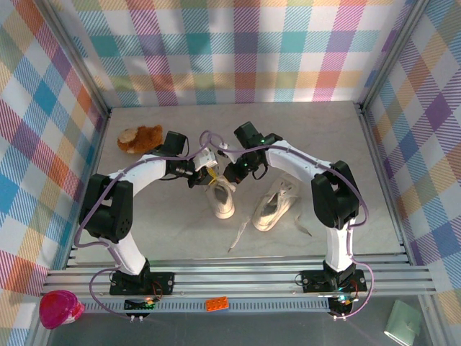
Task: Tie the shoes
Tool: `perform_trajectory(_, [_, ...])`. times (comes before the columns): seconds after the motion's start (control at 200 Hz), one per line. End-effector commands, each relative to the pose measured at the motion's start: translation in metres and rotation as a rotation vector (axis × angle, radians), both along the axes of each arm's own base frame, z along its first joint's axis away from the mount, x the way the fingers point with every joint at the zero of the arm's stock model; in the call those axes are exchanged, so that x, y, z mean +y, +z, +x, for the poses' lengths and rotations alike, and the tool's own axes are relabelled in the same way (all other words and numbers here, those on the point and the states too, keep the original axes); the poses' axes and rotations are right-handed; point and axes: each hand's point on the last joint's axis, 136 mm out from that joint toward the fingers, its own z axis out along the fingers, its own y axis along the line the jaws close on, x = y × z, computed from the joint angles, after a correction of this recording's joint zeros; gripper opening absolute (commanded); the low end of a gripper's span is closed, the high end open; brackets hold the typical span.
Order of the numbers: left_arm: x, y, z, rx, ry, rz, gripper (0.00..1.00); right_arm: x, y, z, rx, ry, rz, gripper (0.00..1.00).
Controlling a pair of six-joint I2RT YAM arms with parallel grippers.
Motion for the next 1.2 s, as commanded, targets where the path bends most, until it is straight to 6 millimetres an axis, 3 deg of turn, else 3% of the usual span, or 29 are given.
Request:
perform_trajectory(0.0, [0.000, -0.004, -0.005, 0.021, -0.020, 0.019, 0.14, -0.015, 0.013, 0.010, -0.008, -0.054, 0.026, 0.00])
perform_trajectory(0.55, [0.006, -0.009, -0.003, 0.000, 0.005, 0.054, 0.14, -0.048, -0.006, 0.020, 0.047, -0.132, -0.012, 0.00])
perform_trajectory(0.645, [0.006, -0.006, -0.002, -0.010, 0.018, 0.050, 0.21, -0.049, -0.009, 0.020, 0.062, -0.135, -0.012, 0.00])
perform_trajectory(0.8, [0.006, 0.017, 0.005, -0.069, 0.077, 0.009, 0.44, -0.044, 0.003, 0.022, 0.063, -0.134, 0.015, 0.23])
perform_trajectory(0.87, [0.008, 0.031, 0.005, -0.082, 0.105, -0.016, 0.49, -0.048, 0.011, 0.028, 0.046, -0.171, -0.004, 0.31])
perform_trajectory(0.96, [0.015, 0.055, 0.012, -0.127, 0.163, -0.067, 0.51, -0.054, 0.021, 0.034, 0.027, -0.217, -0.042, 0.41])
perform_trajectory(1.04, [0.025, 0.066, 0.011, -0.162, 0.223, -0.101, 0.52, -0.056, 0.028, 0.035, 0.041, -0.266, -0.045, 0.42])
perform_trajectory(1.195, [0.040, 0.050, -0.005, -0.187, 0.281, -0.059, 0.44, -0.034, 0.041, 0.029, 0.029, -0.219, 0.021, 0.43])
